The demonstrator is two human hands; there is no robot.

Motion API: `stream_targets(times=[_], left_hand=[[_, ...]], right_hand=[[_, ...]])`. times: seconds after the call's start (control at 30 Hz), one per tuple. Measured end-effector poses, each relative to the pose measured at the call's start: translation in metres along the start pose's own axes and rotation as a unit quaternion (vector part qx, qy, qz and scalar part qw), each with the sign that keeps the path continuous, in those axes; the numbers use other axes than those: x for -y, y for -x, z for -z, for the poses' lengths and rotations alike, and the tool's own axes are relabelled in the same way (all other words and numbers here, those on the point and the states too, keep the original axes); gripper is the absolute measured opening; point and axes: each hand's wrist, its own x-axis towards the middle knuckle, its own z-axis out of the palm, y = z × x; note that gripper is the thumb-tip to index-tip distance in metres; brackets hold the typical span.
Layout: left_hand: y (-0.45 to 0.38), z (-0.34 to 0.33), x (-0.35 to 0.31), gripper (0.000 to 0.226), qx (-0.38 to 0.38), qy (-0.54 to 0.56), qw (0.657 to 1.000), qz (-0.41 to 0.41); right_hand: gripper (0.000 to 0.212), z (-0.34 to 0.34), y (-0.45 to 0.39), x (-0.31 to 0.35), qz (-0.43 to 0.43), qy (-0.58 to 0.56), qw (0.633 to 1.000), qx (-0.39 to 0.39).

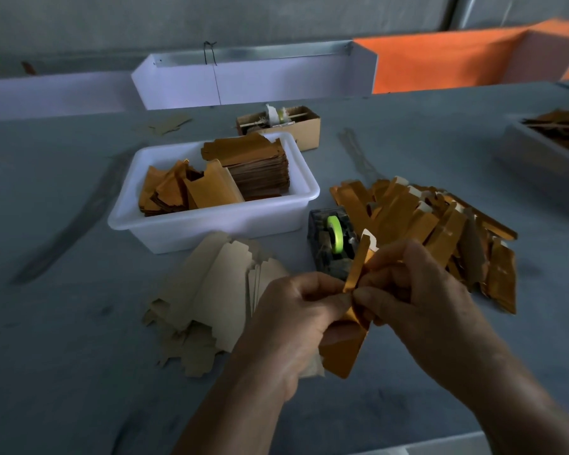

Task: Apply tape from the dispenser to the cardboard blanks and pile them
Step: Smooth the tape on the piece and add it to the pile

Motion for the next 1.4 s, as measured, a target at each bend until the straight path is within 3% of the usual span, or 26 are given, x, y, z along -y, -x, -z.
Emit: stream_targets(times=[0.2,0.33,0.6,0.73,0.83,0.9,1.0,1.07,1.2,1.27,1.33,1.4], left_hand=[[-0.002,0.002,0.001,0.022,0.011,0.001,1.000,0.018],[0.000,0.001,0.008,0.014,-0.034,-0.025,0.999,-0.002],[0.006,-0.012,0.016,0.022,-0.106,-0.111,0.987,-0.043],[0.009,-0.014,0.020,0.019,-0.117,-0.143,0.981,-0.059],[0.010,-0.010,0.021,0.015,-0.130,-0.108,0.984,-0.063],[0.012,-0.007,0.019,0.014,-0.140,-0.103,0.982,-0.076],[0.012,-0.003,0.018,0.004,-0.153,-0.104,0.980,-0.072],[0.010,0.000,0.021,0.019,-0.150,-0.078,0.984,-0.049],[0.010,0.008,0.019,0.011,-0.106,-0.079,0.991,-0.002],[0.005,0.017,0.023,0.016,-0.144,-0.222,0.964,-0.034],[-0.004,0.029,0.028,0.021,-0.232,-0.453,0.858,-0.066],[-0.012,0.037,0.031,0.033,-0.293,-0.586,0.754,-0.049]], right_hand=[[0.026,-0.003,0.002,0.003,-0.020,0.070,0.997,-0.007],[0.025,-0.007,0.002,0.006,-0.027,0.107,0.994,-0.003],[0.023,-0.012,0.006,0.011,-0.067,0.186,0.980,0.001],[0.032,-0.011,0.005,0.016,-0.089,0.246,0.965,0.012],[0.044,-0.007,0.005,0.015,-0.093,0.321,0.942,0.017],[0.051,-0.006,0.005,0.007,-0.091,0.280,0.956,0.013],[0.044,-0.008,0.006,-0.007,-0.128,0.060,0.989,0.039],[0.047,-0.013,0.007,-0.012,-0.164,-0.091,0.979,0.079],[0.011,-0.021,0.005,-0.023,-0.158,-0.155,0.973,0.063],[0.008,-0.017,-0.004,-0.029,-0.159,-0.152,0.975,0.022],[0.008,-0.007,-0.019,-0.032,-0.150,-0.111,0.982,-0.027],[0.003,0.008,-0.039,-0.036,-0.127,-0.056,0.988,-0.072]])
